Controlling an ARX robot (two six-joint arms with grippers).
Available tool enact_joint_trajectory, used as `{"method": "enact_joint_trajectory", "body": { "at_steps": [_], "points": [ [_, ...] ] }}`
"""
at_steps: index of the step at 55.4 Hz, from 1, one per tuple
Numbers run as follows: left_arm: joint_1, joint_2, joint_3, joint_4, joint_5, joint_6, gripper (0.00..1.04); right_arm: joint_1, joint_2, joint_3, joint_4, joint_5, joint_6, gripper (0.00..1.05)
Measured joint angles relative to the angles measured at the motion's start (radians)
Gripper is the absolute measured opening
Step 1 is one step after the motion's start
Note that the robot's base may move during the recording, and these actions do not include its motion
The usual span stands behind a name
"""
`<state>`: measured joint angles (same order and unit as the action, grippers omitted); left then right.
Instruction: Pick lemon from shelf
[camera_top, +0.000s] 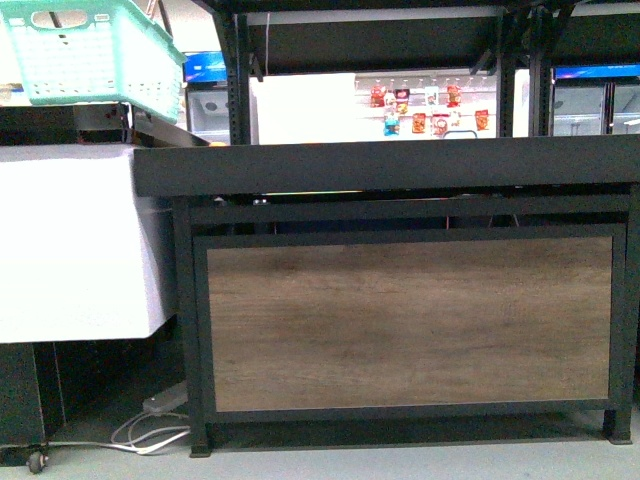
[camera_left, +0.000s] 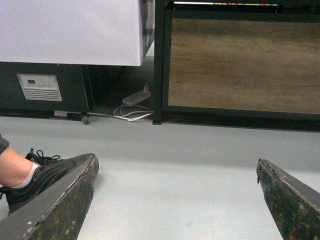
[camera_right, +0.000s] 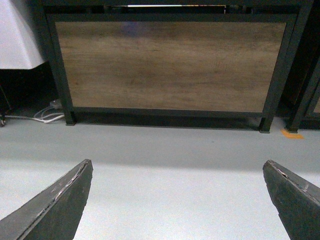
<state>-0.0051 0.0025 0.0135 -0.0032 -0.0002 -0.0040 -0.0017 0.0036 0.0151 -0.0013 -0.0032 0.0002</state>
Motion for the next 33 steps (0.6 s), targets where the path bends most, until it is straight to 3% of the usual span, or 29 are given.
{"method": "enact_joint_trajectory", "body": {
  "at_steps": [33],
  "points": [
    [0.000, 0.000, 0.000, 0.000, 0.000, 0.000, 0.97, 0.000, 0.000, 0.000, 0.000, 0.000, 0.000, 1.02]
  ]
}}
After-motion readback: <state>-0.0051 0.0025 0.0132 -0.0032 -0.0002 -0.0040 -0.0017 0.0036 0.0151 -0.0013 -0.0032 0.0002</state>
